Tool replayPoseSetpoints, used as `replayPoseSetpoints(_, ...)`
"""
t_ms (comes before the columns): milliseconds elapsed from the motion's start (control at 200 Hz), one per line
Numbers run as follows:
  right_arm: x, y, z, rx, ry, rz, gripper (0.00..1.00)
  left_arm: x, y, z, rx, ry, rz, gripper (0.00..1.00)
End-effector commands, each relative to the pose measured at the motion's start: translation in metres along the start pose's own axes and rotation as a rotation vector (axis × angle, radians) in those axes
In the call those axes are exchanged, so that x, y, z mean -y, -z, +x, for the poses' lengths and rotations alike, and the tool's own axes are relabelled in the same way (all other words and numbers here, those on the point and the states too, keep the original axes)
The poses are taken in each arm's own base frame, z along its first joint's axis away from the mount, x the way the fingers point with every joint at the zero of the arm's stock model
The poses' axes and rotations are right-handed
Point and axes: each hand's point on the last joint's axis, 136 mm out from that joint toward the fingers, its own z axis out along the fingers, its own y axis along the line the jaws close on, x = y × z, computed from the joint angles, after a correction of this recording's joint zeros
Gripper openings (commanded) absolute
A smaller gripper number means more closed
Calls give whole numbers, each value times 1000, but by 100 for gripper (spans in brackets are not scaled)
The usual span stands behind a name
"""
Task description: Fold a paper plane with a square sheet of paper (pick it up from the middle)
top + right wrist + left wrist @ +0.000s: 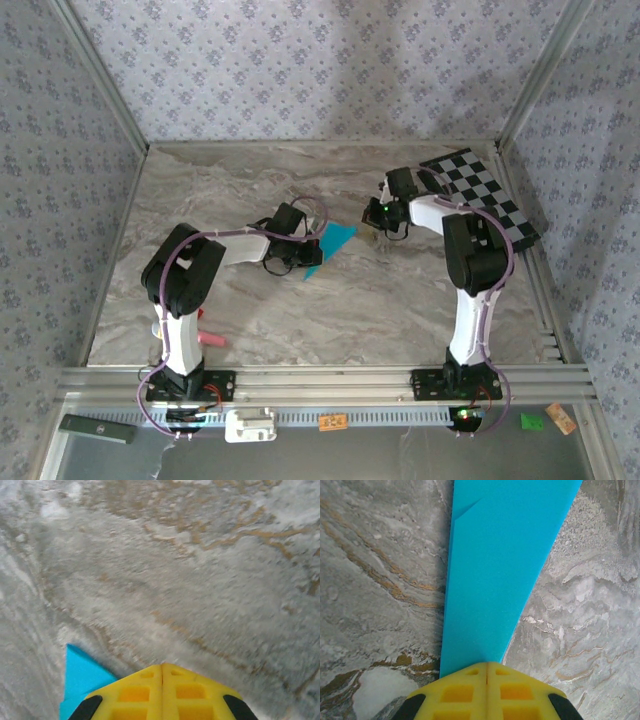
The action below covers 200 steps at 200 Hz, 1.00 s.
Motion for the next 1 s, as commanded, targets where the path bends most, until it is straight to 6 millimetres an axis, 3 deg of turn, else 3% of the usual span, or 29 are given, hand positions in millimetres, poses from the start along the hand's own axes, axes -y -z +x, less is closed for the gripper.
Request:
replayPoseSetpoints(0,-34,24,14,24,71,-31,6,-42,-10,48,-160,66,-147,0)
replayPoseSetpoints(285,-61,3,77,-94,24,-102,4,-41,-11,47,-162,68,-140,0)
replayPoseSetpoints(560,-72,-30,96,-159,0,-147,0,-39,-11,46,-157,71,-134,0)
replayPoseSetpoints(760,-49,-44,94,-165,-7,-91,0,-40,-10,48,-162,75,-136,0)
replayPoseSetpoints(994,14,-38,51,-81,-98,-26,0,-47,-8,59,-179,86,-151,0)
